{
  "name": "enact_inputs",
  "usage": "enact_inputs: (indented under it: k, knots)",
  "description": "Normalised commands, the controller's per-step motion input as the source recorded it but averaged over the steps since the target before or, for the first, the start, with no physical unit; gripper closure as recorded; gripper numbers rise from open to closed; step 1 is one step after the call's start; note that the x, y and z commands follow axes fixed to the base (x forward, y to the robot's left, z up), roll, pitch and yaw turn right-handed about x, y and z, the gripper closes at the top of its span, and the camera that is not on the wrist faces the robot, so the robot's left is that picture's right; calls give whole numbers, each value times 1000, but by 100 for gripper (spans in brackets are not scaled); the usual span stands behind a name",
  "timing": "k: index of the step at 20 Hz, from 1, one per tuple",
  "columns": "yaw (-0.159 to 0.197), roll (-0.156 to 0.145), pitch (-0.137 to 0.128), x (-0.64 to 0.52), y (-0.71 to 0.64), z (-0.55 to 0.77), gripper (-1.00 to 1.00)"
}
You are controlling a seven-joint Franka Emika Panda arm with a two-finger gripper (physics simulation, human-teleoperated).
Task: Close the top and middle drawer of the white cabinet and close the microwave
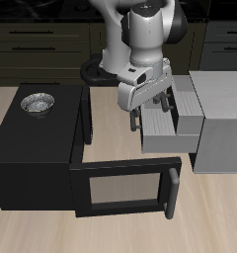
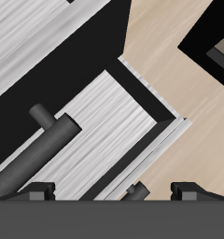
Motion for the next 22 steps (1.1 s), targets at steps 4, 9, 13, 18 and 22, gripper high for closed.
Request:
enact_inputs:
  k: [4,9,13,18,22]
  knots:
    - [12,43,0,36,308,-62,-100]
    - [14,37,-13,34,281,-37,-100]
    - [24,41,-21,86,266,-146,-100]
    - [7,25,1,54,237,-113,-100]
    - [16,52,-9,20,365,-117,-100]
